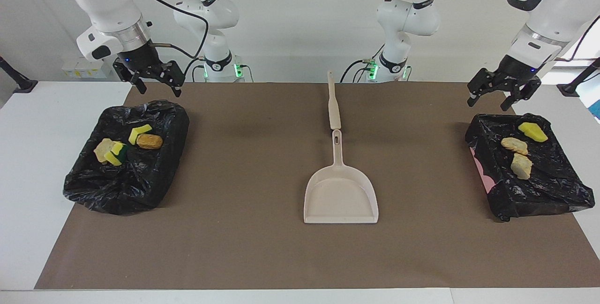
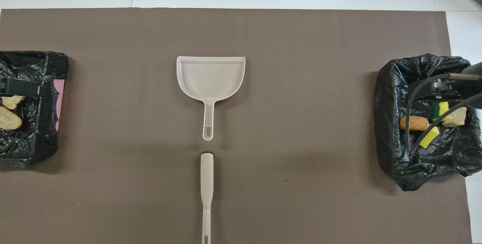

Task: Sweep and dump trash in bin

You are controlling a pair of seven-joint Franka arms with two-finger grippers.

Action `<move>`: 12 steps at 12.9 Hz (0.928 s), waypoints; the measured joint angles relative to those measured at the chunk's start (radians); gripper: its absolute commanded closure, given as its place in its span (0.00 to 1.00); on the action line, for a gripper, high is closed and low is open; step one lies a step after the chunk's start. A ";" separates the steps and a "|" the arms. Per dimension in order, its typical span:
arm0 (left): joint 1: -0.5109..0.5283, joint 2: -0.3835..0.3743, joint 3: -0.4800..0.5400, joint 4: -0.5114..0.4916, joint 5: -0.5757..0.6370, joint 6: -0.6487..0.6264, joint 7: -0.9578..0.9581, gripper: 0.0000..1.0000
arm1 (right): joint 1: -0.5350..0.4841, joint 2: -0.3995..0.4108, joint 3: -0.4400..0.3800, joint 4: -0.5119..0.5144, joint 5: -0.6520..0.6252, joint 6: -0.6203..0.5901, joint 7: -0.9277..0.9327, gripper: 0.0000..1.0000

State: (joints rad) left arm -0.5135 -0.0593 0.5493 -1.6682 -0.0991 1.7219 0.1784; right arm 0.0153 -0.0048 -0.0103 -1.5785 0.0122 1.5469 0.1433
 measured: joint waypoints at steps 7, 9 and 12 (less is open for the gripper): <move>0.447 -0.002 -0.486 0.108 0.045 -0.179 0.000 0.00 | 0.000 0.000 0.000 0.000 0.000 0.000 0.000 0.00; 0.460 -0.010 -0.514 0.111 0.059 -0.202 0.000 0.00 | 0.000 0.000 0.000 0.000 0.000 0.000 0.000 0.00; 0.460 -0.019 -0.514 0.111 0.063 -0.221 0.000 0.00 | 0.000 0.000 0.000 0.000 0.000 0.000 0.000 0.00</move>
State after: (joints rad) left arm -0.0536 -0.0785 0.0350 -1.5575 -0.0361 1.5008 0.1784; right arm 0.0153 -0.0048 -0.0103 -1.5785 0.0122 1.5469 0.1433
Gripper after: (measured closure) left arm 0.000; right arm 0.000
